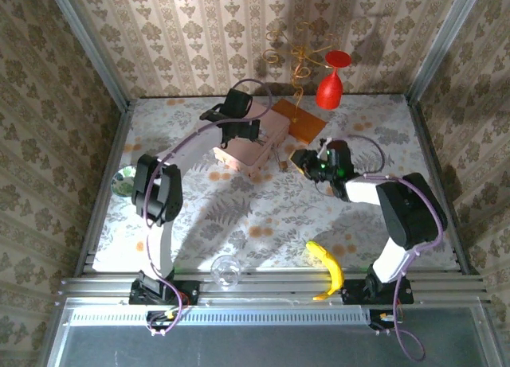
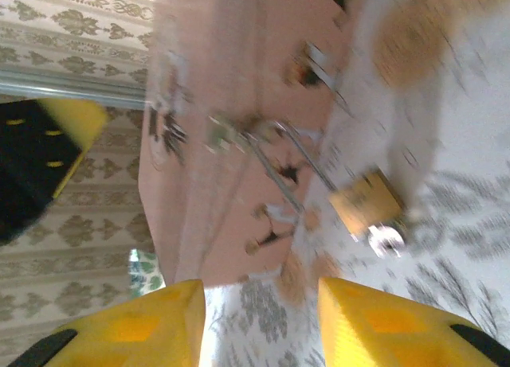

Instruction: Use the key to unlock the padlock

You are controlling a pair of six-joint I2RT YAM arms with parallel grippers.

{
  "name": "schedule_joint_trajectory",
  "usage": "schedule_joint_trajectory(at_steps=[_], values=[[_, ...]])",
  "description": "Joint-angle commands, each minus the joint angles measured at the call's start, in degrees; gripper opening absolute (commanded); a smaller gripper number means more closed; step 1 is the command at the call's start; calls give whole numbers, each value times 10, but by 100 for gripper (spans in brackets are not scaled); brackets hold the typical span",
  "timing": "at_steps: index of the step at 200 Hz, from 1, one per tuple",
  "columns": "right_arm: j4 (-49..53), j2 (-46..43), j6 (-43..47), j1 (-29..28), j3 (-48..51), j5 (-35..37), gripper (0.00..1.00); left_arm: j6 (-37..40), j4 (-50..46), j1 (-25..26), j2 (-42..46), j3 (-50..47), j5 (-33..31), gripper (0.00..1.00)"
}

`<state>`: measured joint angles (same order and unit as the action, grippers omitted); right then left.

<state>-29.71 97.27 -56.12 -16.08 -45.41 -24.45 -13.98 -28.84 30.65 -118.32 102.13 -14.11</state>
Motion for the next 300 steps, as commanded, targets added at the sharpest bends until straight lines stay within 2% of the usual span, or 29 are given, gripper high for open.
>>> schedule_joint_trajectory(at_steps=[1, 31, 78, 139, 219, 300], values=[[224, -22, 193, -17, -71, 78, 37, 23, -37, -20, -25, 33, 7, 100], [266, 27, 254, -19, -143, 86, 34, 22, -36, -32, -54, 53, 40, 100], [311, 114, 308, -21, -235, 83, 30, 30, -47, -34, -65, 56, 47, 100], [294, 171, 326, -26, -268, 38, 29, 27, -49, -41, -74, 44, 51, 100], [299, 211, 334, -27, -312, 15, 30, 21, -51, -41, -82, 41, 61, 100], [311, 243, 336, -25, -342, -5, 25, 21, -55, -41, -87, 47, 65, 100]])
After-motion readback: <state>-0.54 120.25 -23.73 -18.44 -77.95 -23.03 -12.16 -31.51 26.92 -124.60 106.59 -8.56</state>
